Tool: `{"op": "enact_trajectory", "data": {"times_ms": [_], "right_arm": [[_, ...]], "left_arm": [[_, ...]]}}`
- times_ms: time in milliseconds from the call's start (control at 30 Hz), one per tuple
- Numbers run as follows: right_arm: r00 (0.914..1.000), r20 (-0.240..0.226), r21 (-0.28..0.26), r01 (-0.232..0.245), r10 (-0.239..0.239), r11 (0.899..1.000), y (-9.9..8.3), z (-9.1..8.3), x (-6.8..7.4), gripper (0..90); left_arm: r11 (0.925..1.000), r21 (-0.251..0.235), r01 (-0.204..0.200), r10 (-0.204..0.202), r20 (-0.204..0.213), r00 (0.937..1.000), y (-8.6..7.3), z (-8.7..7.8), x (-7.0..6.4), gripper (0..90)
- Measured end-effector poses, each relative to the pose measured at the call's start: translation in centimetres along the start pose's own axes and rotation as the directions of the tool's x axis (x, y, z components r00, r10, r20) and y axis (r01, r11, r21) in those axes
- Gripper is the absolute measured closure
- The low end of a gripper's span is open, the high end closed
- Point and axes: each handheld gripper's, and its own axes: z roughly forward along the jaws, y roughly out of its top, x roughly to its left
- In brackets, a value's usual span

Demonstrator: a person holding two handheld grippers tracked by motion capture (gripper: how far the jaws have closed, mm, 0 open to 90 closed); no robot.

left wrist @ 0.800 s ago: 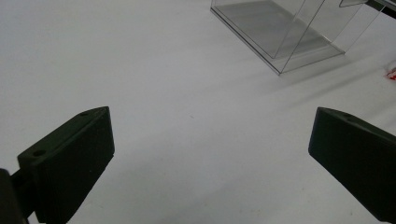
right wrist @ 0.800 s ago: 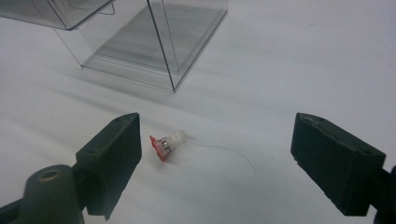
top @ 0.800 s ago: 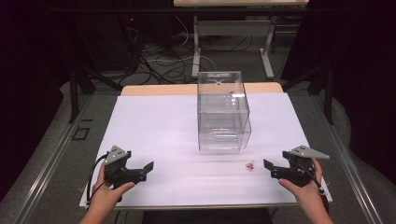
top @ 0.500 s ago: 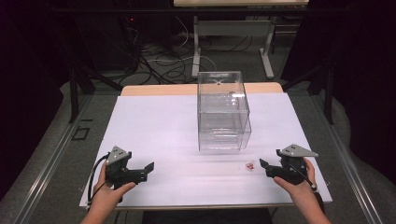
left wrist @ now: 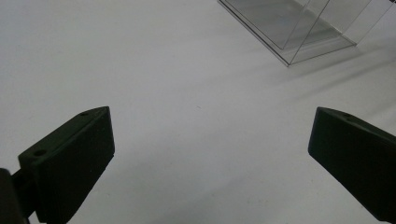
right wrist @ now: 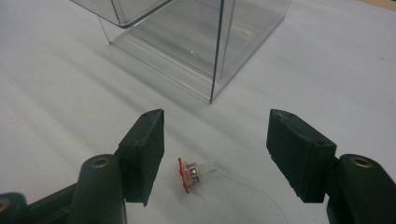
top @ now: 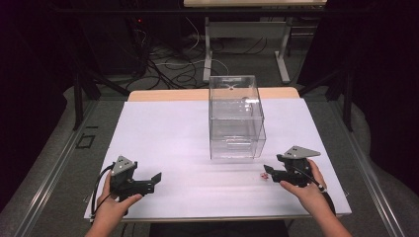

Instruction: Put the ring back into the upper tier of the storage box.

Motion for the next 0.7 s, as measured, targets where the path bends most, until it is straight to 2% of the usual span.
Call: {"op": "enact_trajectory", "data": {"times_ms": [167, 200, 267, 300, 333, 467, 500, 567, 633, 700], "right_arm": [[0.9994, -0.028, 0.018, 0.02, -0.019, 1.0, 0.2, 0.7, -0.2, 35.9], [0.9994, -0.034, 0.025, 0.008, -0.007, 1.0, 0.1, 0.8, -0.1, 36.0], [0.999, -0.039, 0.034, 0.021, -0.02, 0.999, 0.1, 0.9, -0.3, 36.1], [0.9989, -0.047, 0.05, 0.005, -0.002, 0.999, 0.0, 1.0, -0.3, 36.4], [0.9987, -0.051, 0.049, 0.008, -0.006, 0.999, -0.1, 1.1, -0.4, 36.5], [0.9988, -0.049, 0.068, 0.009, -0.005, 0.998, -0.3, 1.4, -0.6, 36.7], [0.9986, -0.051, 0.078, 0.018, -0.014, 0.997, -0.2, 1.5, -0.7, 37.7], [0.9983, -0.058, 0.082, 0.013, -0.008, 0.997, -0.2, 1.6, -0.7, 38.1], [0.9978, -0.062, 0.093, 0.028, -0.022, 0.995, -0.2, 1.9, -0.8, 40.4], [0.9977, -0.065, 0.105, 0.024, -0.017, 0.994, -0.2, 2.0, -0.8, 40.6]], "left_arm": [[1.0, 0.004, 0.002, -0.002, 0.0, 1.0, 0.0, 0.1, 0.0, 0.7], [1.0, 0.004, 0.002, -0.002, 0.0, 1.0, 0.0, 0.1, 0.0, 0.7], [1.0, 0.002, 0.002, -0.002, 0.0, 1.0, 0.0, 0.1, 0.0, 0.7], [1.0, 0.007, 0.001, -0.001, 0.0, 1.0, 0.0, 0.1, 0.0, 0.7], [1.0, 0.007, 0.001, -0.001, 0.001, 1.0, 0.0, 0.2, 0.0, 0.7], [1.0, 0.007, -0.002, 0.002, 0.001, 1.0, 0.0, 0.2, 0.0, 0.7], [0.9999, 0.009, -0.015, 0.015, -0.003, 0.9999, 0.0, 0.2, 0.0, 0.7], [1.0, 0.007, -0.001, 0.001, 0.003, 1.0, 0.0, 0.3, -0.1, 0.8], [1.0, 0.004, 0.0, 0.0, 0.003, 1.0, 0.0, 0.3, -0.1, 0.8], [1.0, -0.002, 0.001, -0.001, 0.001, 1.0, 0.0, 0.4, -0.1, 0.8]]}}
